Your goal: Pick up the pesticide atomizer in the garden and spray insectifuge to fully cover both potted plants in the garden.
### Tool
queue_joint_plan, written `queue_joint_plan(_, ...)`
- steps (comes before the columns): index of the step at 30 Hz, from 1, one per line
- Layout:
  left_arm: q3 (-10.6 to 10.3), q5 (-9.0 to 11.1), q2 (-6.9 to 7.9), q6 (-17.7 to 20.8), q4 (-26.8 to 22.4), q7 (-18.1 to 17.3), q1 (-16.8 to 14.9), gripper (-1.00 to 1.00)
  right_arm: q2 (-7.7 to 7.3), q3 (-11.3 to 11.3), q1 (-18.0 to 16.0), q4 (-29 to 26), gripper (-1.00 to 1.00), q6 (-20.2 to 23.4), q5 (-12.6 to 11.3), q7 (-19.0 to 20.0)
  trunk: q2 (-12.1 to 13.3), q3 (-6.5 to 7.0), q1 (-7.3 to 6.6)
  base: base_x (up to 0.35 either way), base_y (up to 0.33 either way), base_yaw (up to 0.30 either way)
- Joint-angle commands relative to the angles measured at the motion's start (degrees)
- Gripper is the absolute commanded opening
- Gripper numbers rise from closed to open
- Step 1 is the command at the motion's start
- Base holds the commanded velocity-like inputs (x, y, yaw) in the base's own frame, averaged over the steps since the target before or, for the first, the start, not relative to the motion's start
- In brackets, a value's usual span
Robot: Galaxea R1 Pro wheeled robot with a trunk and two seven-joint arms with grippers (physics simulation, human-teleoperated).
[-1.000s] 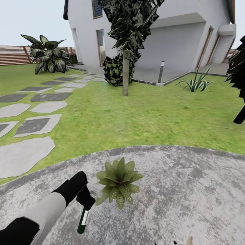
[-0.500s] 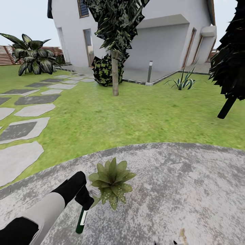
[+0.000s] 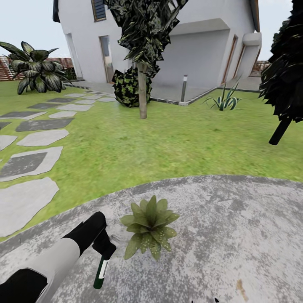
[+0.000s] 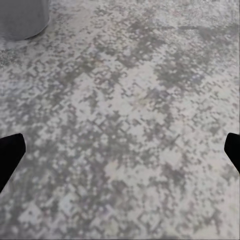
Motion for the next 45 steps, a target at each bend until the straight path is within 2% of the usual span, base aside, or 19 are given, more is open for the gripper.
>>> queue_joint_plan(1,-0.18,-0.53,0.05,0.08,-0.13,-0.59,0.00,-1.00,0.01,-0.12,-0.03,0.02,1.00,-0.09,0.60,-0.53,-0.02,-0.05,-0.01,0.000,0.306,0.000)
queue_joint_plan(11,-0.62,-0.32,-0.73,-0.07,0.37,-0.64,0.05,-1.00,-0.08,-0.17,-0.03,-0.06,1.00,-0.10,0.60,-0.52,-0.02,-0.05,-0.01,0.015,0.067,0.000)
queue_joint_plan(17,-0.62,-0.28,-0.66,-0.26,6.13,-0.60,0.14,-1.00,-0.07,-0.14,-0.03,-0.06,1.00,-0.09,0.60,-0.57,-0.02,-0.05,-0.01,0.000,0.000,0.000)
queue_joint_plan(20,-0.55,-0.35,-0.49,-0.33,7.32,-0.60,0.17,-1.00,-0.08,-0.12,-0.03,-0.06,1.00,-0.09,0.60,-0.58,-0.02,-0.05,-0.01,0.000,0.000,-0.036)
queue_joint_plan(29,-0.42,-0.35,-0.46,-0.34,7.31,-0.59,0.17,-1.00,-0.08,-0.13,-0.03,-0.06,1.00,-0.09,0.60,-0.60,-0.02,-0.05,-0.01,0.000,0.000,-0.237)
queue_joint_plan(41,-0.27,-0.52,0.06,-0.36,7.18,-0.42,0.10,-1.00,-0.06,-0.12,-0.03,-0.06,1.00,-0.09,0.60,-0.60,-0.02,-0.05,-0.01,0.000,0.000,-0.013)
queue_joint_plan(45,-0.27,-0.52,0.74,-0.98,7.23,-0.42,1.87,-1.00,-0.07,-0.12,-0.03,-0.06,1.00,-0.09,0.60,-0.60,-0.02,-0.05,-0.01,0.000,0.000,0.000)
